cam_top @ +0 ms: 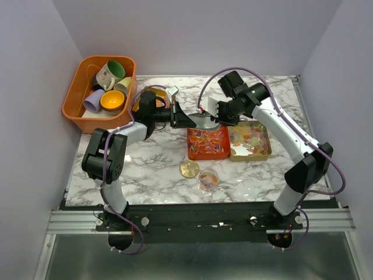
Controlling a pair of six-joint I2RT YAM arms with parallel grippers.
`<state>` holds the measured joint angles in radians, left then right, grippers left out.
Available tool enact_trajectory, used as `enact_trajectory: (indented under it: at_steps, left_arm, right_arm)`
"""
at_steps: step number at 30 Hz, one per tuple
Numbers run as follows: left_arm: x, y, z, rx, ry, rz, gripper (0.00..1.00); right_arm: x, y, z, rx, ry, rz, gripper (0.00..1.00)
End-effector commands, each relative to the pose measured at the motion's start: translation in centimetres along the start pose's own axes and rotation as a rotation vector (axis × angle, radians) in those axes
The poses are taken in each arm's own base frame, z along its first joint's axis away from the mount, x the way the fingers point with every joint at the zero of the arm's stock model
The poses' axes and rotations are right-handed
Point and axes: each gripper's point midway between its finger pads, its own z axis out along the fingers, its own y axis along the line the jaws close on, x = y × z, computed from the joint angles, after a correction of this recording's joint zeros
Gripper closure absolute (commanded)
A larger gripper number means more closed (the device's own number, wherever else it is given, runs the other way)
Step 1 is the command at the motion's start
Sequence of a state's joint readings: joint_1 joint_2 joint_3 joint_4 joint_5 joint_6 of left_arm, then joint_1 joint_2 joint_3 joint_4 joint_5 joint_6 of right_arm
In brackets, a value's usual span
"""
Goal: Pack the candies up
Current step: Adjust the spatula.
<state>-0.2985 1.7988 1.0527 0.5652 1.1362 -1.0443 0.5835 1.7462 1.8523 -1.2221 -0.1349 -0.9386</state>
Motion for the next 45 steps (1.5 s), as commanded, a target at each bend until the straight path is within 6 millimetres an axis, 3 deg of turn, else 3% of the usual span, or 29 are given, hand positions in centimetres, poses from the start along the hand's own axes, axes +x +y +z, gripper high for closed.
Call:
enact_trajectory:
  at_steps: [1, 12, 14, 19, 23, 25, 26, 29, 31, 32, 34, 35, 37, 40, 45]
  left_arm:
    - [-1.1, 0.5, -0.3, 0.021, -0.047, -0.061, 1.0]
    - [-1.7, 0.0, -0.3, 0.072, -0.041, -0.058, 1.0]
    - [-1.5, 0.1, -0.3, 0.069, -0.039, -0.061, 1.0]
    - [-1.6, 0.6, -0.3, 0.035, -0.047, -0.036, 1.0]
    - [-1.4, 2.4, -0.6, -0.067, -0.058, -0.048, 0.99]
    - [-1.4, 3.2, -1.0, -0.126, -0.057, 0.016, 0.7]
    - [-1.2, 4.2, -1.5, -0.19, -0.057, -0.032, 0.56]
    - [-1.6, 4.8, -4.0, -0.278, -0.104, 0.006, 0.43]
    - [-2.5, 4.7, -6.1, -0.328, -0.166, 0.028, 0.4]
    - [-1.7, 5.6, -7.1, -0.369, -0.167, 0.009, 0.38]
    - [-1.9, 6.2, -8.7, -0.458, -0.22, 0.029, 0.36]
    - [-0.6, 7.4, -9.5, -0.524, -0.197, 0.025, 0.35]
    - [-0.1, 8.3, -10.8, -0.626, -0.226, 0.046, 0.36]
    - [1.4, 9.4, -12.1, -0.713, -0.234, 0.044, 0.36]
    - [3.5, 10.9, -13.4, -0.801, -0.244, -0.006, 0.31]
  right_arm:
    - [-0.6, 0.6, -0.9, 0.069, -0.075, -0.099, 0.71]
    - [1.0, 1.0, 0.7, 0.025, 0.013, -0.087, 0.66]
    - [1.2, 1.0, 1.1, 0.01, 0.029, -0.086, 0.71]
    - [1.1, 1.4, 1.1, -0.03, 0.042, -0.074, 0.97]
    - [1.5, 1.3, 0.7, -0.042, 0.067, -0.068, 0.99]
    - [1.9, 0.5, 0.1, -0.006, 0.079, -0.089, 0.99]
    - [2.2, 0.0, 0.0, 0.012, 0.092, -0.135, 0.99]
    - [3.5, -1.6, 0.3, 0.067, 0.164, -0.234, 0.99]
    - [3.7, -2.6, 0.3, 0.083, 0.197, -0.317, 1.0]
    - [3.7, -2.8, 0.8, 0.074, 0.208, -0.336, 0.99]
    - [4.0, -3.8, 1.2, 0.075, 0.256, -0.394, 1.0]
    - [4.2, -4.3, 1.9, 0.065, 0.284, -0.413, 0.99]
    - [4.8, -5.6, 2.3, 0.079, 0.349, -0.469, 0.99]
    - [4.8, -7.3, 2.9, 0.1, 0.397, -0.55, 0.99]
    - [6.0, -8.2, 4.5, 0.099, 0.494, -0.687, 0.99]
